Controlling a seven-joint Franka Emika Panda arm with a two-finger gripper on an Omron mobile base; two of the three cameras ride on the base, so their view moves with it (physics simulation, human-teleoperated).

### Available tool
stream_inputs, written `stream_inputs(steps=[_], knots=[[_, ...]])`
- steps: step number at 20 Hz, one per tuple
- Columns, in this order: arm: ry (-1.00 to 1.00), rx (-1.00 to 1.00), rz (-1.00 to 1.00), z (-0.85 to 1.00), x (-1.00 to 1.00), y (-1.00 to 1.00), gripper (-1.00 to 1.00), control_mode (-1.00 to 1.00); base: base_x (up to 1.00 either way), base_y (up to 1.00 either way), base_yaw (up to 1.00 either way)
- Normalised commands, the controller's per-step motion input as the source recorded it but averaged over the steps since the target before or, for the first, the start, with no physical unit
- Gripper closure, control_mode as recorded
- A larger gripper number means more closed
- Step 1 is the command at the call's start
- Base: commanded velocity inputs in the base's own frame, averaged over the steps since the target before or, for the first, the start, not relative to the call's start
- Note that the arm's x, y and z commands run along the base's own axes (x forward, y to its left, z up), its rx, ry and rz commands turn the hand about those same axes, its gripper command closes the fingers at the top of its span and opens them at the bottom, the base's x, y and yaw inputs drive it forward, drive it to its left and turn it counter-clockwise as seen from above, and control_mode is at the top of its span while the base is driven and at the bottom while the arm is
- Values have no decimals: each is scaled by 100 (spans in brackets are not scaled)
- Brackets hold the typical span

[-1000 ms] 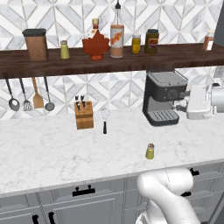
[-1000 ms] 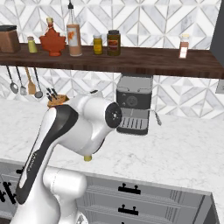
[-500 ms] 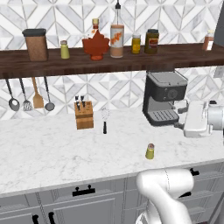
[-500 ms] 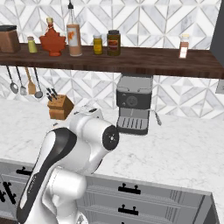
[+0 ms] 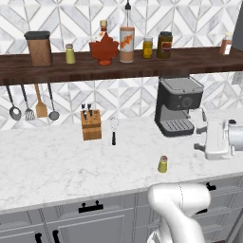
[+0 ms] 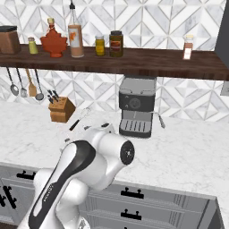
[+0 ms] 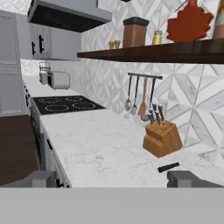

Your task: Put the shaker and condiment bottle from the counter next to their counterparts in the cabinet.

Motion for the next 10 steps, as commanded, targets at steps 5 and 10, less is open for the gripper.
stream_inputs(steps=[5,10], knots=[[-9,0,11,-63,0,-8,-100,-100,0,0,0],[1,-6,11,-51,3,3,-100,-100,0,0,0]])
